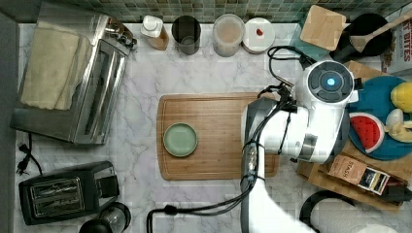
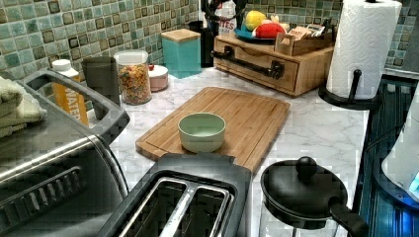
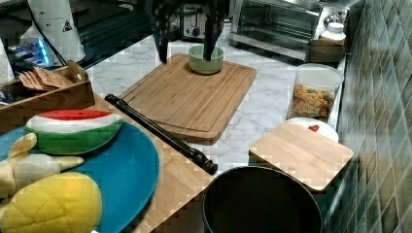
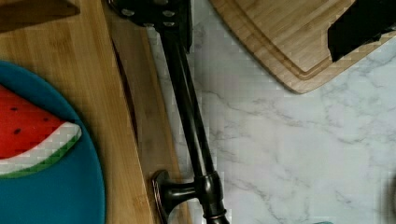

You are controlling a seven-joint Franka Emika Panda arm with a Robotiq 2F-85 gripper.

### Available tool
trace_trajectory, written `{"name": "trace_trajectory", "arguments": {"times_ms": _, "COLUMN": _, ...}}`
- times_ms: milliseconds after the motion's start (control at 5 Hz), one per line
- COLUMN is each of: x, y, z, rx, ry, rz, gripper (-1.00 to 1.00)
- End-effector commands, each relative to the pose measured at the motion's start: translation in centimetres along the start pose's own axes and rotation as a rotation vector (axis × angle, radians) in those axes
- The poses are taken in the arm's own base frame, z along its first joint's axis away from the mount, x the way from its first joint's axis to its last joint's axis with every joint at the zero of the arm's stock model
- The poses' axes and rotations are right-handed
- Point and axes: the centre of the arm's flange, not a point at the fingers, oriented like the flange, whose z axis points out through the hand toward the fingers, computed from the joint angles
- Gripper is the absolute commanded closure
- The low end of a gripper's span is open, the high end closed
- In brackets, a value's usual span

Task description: Open the drawer.

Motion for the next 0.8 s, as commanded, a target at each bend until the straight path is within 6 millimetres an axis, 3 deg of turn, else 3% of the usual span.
{"name": "trace_trajectory", "arguments": {"times_ms": 200, "x": 1.4, "y": -1.1, "z": 2.1, "rx": -0.105, "ry": 0.026, "rz": -0.137, "gripper": -1.0}}
{"name": "trace_trajectory", "arguments": {"times_ms": 400, "x": 2.3, "y": -0.7, "z": 2.6, "rx": -0.146, "ry": 0.02, "rz": -0.198, "gripper": -1.0}}
{"name": "trace_trajectory", "arguments": {"times_ms": 800, "x": 2.8, "y": 0.2, "z": 5.5, "rx": -0.108, "ry": 0.036, "rz": -0.225, "gripper": -1.0}}
